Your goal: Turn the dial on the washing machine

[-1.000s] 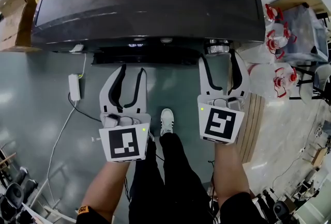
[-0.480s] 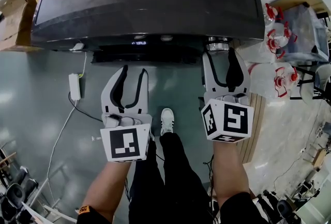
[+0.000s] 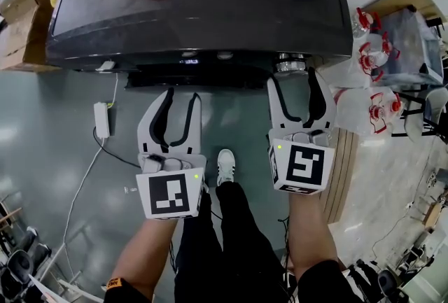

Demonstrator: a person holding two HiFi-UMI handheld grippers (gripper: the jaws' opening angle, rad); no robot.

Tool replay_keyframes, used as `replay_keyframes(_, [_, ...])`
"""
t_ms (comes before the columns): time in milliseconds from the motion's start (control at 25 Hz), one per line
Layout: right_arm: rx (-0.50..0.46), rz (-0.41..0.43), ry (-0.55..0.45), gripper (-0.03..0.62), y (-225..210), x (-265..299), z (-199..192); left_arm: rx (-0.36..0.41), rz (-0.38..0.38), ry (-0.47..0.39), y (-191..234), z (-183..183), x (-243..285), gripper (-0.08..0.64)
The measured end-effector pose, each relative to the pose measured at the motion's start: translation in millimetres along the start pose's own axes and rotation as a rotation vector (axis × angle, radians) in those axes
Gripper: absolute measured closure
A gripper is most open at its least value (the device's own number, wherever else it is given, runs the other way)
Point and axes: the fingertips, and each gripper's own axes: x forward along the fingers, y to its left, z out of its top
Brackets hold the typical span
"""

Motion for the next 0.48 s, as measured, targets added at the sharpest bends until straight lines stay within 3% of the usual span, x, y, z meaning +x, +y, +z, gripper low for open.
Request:
replay_keyframes(120, [-0.162, -0.018, 0.019, 0.288, 8.0, 0.0, -1.3, 0.002, -0.005, 0.005, -0.3, -2.5, -1.2, 0.4])
replay_keyframes(480, [-0.236, -0.076, 0.036, 0.298, 4.5, 5.2, -4.0, 0.006, -0.005, 0.022, 0.7, -14.5, -1.4, 0.4])
